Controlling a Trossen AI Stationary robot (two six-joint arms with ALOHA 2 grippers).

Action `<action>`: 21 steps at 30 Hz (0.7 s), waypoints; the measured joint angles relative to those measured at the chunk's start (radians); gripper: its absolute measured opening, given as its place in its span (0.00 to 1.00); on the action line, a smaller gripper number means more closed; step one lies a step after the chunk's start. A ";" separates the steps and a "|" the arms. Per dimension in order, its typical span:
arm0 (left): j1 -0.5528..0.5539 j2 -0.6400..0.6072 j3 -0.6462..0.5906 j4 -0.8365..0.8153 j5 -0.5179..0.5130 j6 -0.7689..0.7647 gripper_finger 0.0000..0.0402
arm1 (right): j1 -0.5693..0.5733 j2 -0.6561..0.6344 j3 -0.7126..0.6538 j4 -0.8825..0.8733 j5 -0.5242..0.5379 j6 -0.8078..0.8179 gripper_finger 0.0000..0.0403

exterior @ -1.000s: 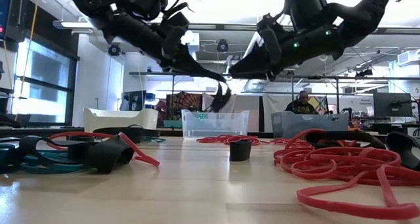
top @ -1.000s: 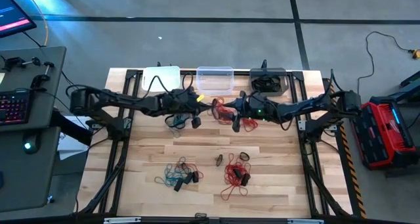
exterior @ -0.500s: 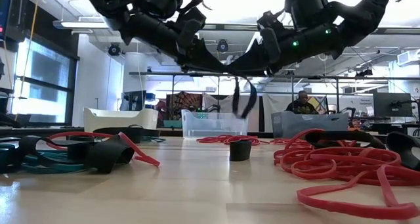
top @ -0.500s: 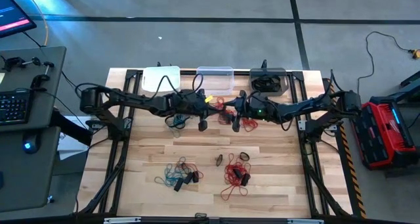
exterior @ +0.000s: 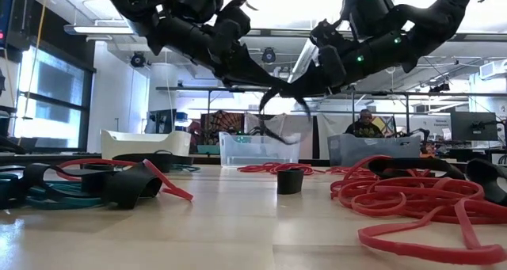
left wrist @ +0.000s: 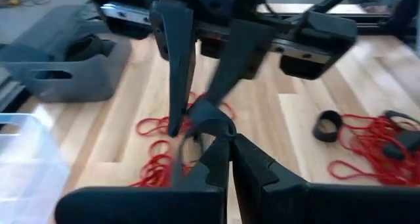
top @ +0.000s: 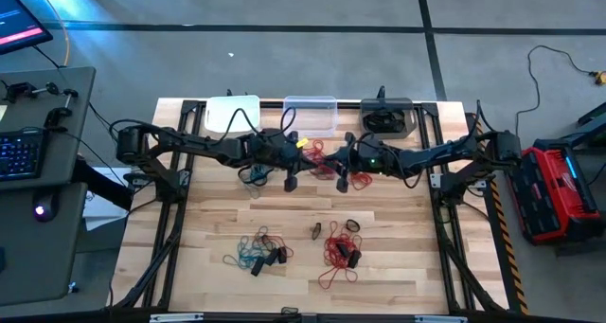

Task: Sort rubber bands into baskets
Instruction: Put the black rubber band into the black bin

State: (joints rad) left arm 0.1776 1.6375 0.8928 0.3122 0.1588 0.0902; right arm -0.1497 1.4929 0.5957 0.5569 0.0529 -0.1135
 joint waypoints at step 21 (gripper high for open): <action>0.000 0.000 -0.095 0.096 -0.023 -0.074 0.30 | -0.021 -0.112 0.000 -0.191 0.250 0.061 0.00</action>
State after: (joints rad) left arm 0.1772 1.6375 0.7979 0.4084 0.1362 0.0160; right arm -0.1707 1.3811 0.5957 0.3660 0.3033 -0.0529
